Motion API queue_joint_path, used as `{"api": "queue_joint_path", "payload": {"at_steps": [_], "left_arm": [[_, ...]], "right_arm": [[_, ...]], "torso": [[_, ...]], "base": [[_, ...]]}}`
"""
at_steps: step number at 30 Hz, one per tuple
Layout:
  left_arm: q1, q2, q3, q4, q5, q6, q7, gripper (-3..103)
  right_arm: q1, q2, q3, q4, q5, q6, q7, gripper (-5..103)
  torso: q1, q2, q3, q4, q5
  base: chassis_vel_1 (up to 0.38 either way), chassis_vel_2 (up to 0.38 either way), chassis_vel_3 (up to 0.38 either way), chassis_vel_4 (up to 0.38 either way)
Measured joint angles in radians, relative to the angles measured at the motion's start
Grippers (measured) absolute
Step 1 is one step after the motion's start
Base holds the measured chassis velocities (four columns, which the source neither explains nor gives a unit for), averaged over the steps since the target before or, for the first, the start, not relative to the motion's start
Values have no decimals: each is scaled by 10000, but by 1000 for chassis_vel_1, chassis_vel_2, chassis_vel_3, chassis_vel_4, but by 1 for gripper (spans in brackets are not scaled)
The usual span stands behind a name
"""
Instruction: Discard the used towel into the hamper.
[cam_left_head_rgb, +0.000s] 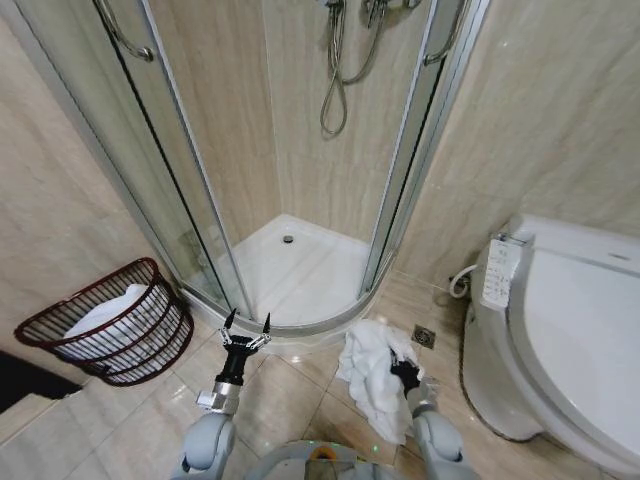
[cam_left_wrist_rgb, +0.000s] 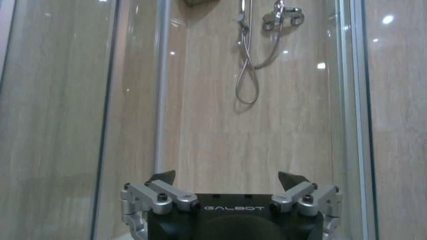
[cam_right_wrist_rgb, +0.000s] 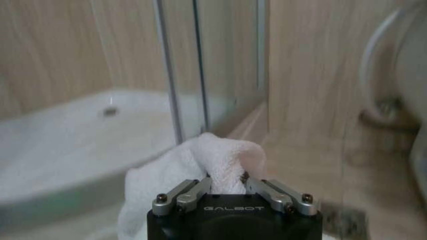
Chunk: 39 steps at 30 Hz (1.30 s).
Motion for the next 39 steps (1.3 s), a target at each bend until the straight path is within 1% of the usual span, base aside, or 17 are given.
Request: {"api": "queue_joint_path", "payload": {"at_steps": [2,5,7,8,9,10,11,12,13,14,16,17,19,24,27,32,39], "left_arm": [[10,0,1,0,-13,-10,0,100],[62,39,-15,32,-87,-89,1,100],[68,44,-19,42,-97,-106,0,100],[75,45,-20,59,-107,-137,0,100],[75,45,-20,59,-107,-137,0,100],[76,45,-20,69,-110,-145,-1,100],[65,41,-12,101,-138,-150,-2,100],[65,41,-12,101,-138,-150,-2,100],[56,38,-8,123,-150,-150,-2,100],[38,32,1,198,-182,-150,1,100],[15,48,5,307,-215,-151,11,100],[15,48,5,307,-215,-151,11,100],[0,45,-3,355,-232,-215,17,100],[87,-1,-82,288,-235,-247,3,100],[107,-51,-117,203,-234,-254,-14,100],[91,-49,-102,190,-247,-194,-17,100],[97,35,-111,214,-328,-134,217,100]], "right_arm": [[-114,19,13,282,36,13,58,9],[-884,79,197,2230,180,14,185,9],[-1029,89,248,2595,180,13,243,9],[-1271,137,339,3249,143,12,441,9],[-1271,137,339,3249,143,12,441,9],[-1397,178,391,3638,124,12,580,9],[-1655,243,469,4392,89,12,862,9],[-1655,243,469,4392,89,12,862,9],[-1751,255,485,4636,44,30,950,9],[-2021,297,540,5275,-191,202,1102,9],[-2314,401,617,6005,-609,389,1148,9],[-2314,401,617,6005,-609,389,1148,9],[-2541,494,611,6694,-842,415,1177,9],[-2475,465,535,6979,-878,147,1136,9],[-2198,401,509,6998,-831,-184,1110,9],[-1979,366,513,6962,-751,-420,1094,9],[-1885,391,443,6896,-779,-487,1070,9]], "torso": [[0,0,0,1,0],[0,0,0,1,-2],[0,0,0,0,-3],[0,0,0,0,0],[0,0,0,0,0],[0,0,0,1,1],[0,0,-1,1,0],[0,0,-1,1,0],[0,0,-1,2,-1],[0,0,0,1,-1],[-1,0,-1,0,-2],[-1,0,-1,0,-2],[-1,0,-1,0,-2],[0,0,-1,1,-1],[0,0,0,2,0],[-1,0,-1,2,0],[-1,0,-1,1,0]], "base": [[0,0,0,0],[0,0,0,0],[0,0,0,0],[0,0,0,0],[0,0,0,0],[0,0,0,0],[0,0,0,0],[0,0,0,0],[0,0,0,0],[0,0,0,0],[0,0,0,0],[0,0,0,0],[0,0,0,0],[0,0,0,0],[0,0,0,0],[0,0,0,0],[0,0,0,0]]}}
